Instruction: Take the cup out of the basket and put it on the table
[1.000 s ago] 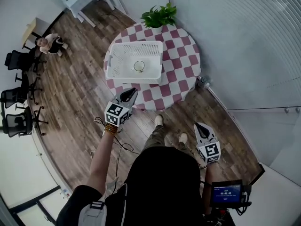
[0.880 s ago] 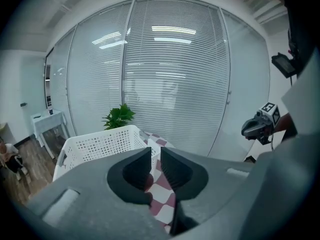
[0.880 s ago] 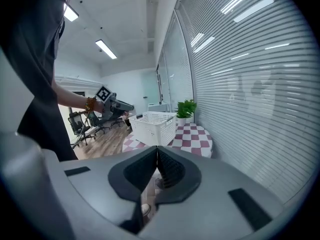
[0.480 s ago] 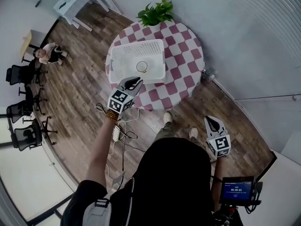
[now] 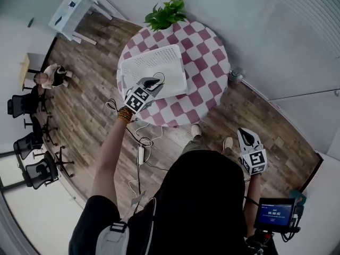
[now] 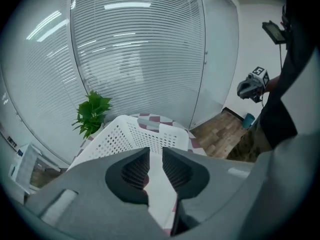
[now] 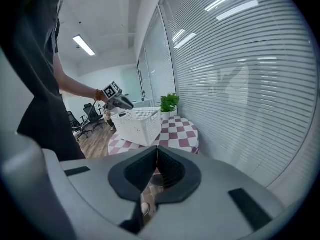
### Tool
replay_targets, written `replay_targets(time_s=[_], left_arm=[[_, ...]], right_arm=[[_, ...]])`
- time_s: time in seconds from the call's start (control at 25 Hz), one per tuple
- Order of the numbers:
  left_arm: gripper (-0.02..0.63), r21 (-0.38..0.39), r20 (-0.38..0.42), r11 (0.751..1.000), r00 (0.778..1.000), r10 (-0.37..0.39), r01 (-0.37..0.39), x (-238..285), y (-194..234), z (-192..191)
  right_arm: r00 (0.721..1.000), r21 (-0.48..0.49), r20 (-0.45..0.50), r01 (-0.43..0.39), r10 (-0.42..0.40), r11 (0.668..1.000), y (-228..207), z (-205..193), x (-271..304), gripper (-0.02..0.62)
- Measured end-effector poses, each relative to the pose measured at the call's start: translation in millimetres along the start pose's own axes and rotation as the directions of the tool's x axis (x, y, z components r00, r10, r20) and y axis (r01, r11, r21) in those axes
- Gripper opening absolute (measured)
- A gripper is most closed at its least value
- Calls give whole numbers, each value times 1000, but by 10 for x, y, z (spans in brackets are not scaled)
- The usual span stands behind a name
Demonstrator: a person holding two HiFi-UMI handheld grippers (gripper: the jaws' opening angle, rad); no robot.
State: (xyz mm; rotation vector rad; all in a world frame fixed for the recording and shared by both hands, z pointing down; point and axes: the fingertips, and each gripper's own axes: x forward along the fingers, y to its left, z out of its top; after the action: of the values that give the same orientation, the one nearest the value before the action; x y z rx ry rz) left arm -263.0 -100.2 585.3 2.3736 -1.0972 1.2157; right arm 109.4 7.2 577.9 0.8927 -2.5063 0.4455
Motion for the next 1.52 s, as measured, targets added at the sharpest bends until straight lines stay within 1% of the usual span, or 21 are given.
replay_targets(time_s=[0.08, 0.16, 0.28, 0.36, 0.48, 0.6, 0.68, 0.8, 0.96, 1.16, 1.24, 1.44, 1.52], left_arm=[[63, -9, -30, 999, 999, -38, 38, 111, 121, -67], [63, 0, -82, 997, 994, -75, 76, 243, 213, -172], [75, 35, -176, 993, 979, -106, 114, 409, 293, -362], [83, 50, -222, 989, 967, -125, 140, 510, 323, -478], [84, 37, -260, 984, 952, -161, 176, 669, 347, -598], [84, 17, -293, 977, 936, -197, 211, 785, 323, -714], [84, 19, -318, 973, 923, -214, 232, 862, 303, -788], [84, 15, -355, 968, 907, -228, 250, 973, 304, -913], [84, -3, -384, 966, 891, -241, 260, 1073, 322, -1038], [84, 30, -442, 959, 864, -242, 283, 1211, 308, -1190], [84, 41, -458, 957, 857, -239, 288, 1255, 309, -1240], [84, 12, -477, 958, 844, -245, 285, 1348, 334, -1278], [84, 18, -492, 957, 836, -243, 289, 1352, 357, -1279]], right_arm=[[999, 17, -7, 32, -32, 999, -43, -24, -14, 11], [998, 36, -11, 65, -65, 997, -90, -39, -40, 11], [994, 45, -28, 109, -108, 993, -129, -69, -87, 11], [989, 54, -40, 141, -139, 989, -147, -99, -117, 9], [983, 69, -55, 179, -176, 981, -149, -149, -154, 11], [979, 78, -69, 199, -194, 977, -108, -198, -174, 9], [976, 85, -75, 210, -204, 974, -83, -228, -179, 11], [972, 85, -87, 225, -218, 971, -47, -255, -183, 9], [968, 81, -98, 241, -233, 967, -24, -254, -210, 9], [962, 94, -106, 262, -252, 960, -51, -278, -243, 11], [961, 100, -110, 265, -254, 959, -50, -295, -238, 11], [958, 116, -122, 272, -258, 955, -52, -322, -241, 11], [958, 119, -126, 272, -257, 955, -42, -333, -239, 11]])
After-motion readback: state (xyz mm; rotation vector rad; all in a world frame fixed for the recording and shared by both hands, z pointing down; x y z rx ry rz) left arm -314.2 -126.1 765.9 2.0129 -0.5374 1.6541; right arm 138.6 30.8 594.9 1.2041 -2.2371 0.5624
